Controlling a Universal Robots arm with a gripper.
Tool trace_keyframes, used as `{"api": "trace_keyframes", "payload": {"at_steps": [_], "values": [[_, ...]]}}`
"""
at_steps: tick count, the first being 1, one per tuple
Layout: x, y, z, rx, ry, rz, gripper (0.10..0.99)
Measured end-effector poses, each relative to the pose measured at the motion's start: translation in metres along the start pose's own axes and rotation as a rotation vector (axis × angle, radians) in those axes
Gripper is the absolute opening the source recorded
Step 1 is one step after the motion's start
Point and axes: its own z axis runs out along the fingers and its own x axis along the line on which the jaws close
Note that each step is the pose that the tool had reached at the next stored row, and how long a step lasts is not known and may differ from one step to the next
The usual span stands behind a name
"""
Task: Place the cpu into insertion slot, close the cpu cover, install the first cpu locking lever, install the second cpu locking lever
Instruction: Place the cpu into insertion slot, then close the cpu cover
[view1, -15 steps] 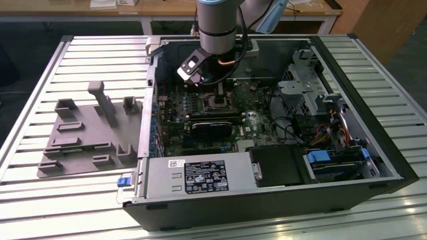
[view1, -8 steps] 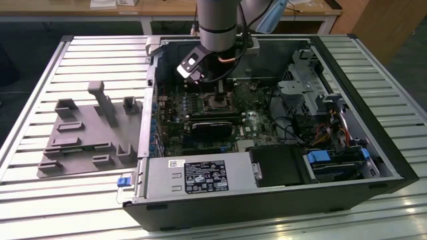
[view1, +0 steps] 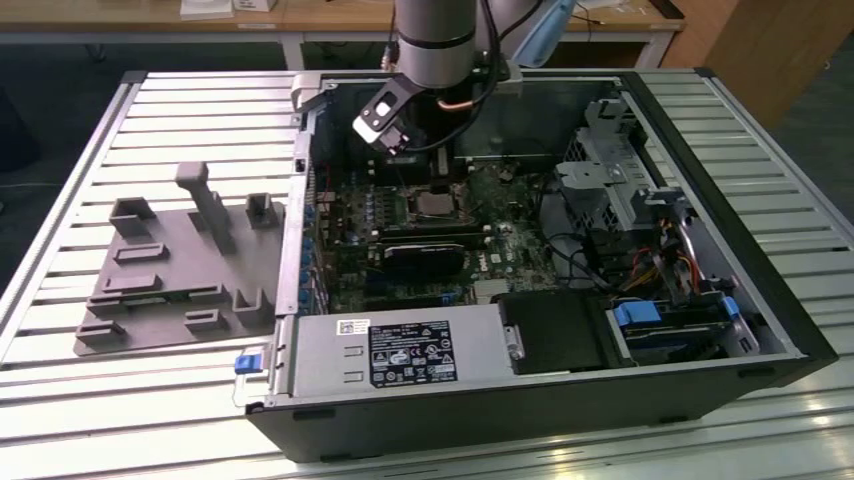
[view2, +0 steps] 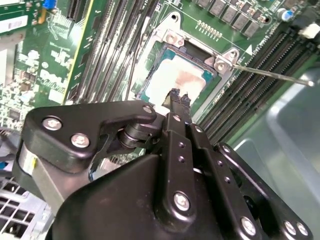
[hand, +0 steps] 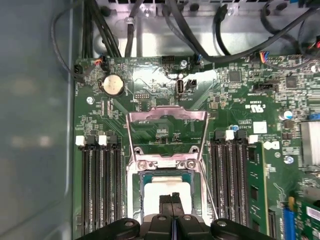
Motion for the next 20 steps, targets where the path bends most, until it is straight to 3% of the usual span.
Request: {"api": "trace_keyframes", "payload": {"at_steps": [13,20], "values": [[0.0001,0.0023,-0.025,-0.002,0.0001,0.0,0.102],[0.0001,0.0025,-0.028,-0.002,0.0,0.0,0.102]]}}
